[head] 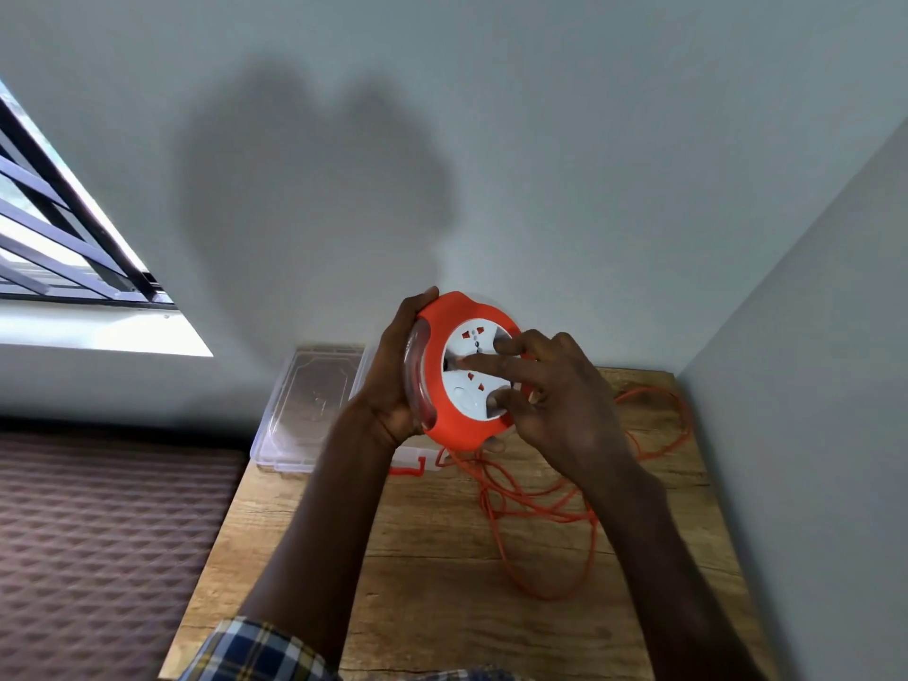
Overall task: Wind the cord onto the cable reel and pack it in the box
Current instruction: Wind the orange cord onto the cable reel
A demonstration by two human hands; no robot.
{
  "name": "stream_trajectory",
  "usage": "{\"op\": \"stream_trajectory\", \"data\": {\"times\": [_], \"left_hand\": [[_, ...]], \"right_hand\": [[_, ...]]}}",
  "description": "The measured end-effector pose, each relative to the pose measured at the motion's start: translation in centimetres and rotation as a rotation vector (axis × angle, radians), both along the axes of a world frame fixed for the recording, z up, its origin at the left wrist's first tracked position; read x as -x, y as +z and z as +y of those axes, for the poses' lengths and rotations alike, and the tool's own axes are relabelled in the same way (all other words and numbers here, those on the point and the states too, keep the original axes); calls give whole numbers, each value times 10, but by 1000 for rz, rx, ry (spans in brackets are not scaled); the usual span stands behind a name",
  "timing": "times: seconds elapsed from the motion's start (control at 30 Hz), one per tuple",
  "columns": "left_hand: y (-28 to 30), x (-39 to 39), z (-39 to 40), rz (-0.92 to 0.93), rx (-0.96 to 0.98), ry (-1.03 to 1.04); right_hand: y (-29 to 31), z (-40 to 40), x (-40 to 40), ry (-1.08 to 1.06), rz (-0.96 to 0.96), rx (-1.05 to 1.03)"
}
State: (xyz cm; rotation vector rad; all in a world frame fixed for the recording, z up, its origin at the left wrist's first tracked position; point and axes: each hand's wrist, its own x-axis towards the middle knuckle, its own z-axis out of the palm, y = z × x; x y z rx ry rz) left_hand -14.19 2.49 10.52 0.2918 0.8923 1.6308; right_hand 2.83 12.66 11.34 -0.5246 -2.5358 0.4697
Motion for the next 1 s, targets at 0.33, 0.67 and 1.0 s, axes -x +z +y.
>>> {"op": "stream_trajectory", "data": {"times": [0.33,0.67,1.0], "left_hand": [[7,-9,3,-7,-16,6],[1,-1,-3,-15,-8,14],[5,-5,1,16,-3,24]], "right_hand": [[7,-22,10,-296,175,160],[-1,1,-1,134,1,96],[9,-25,10,-236,80,234]]}}
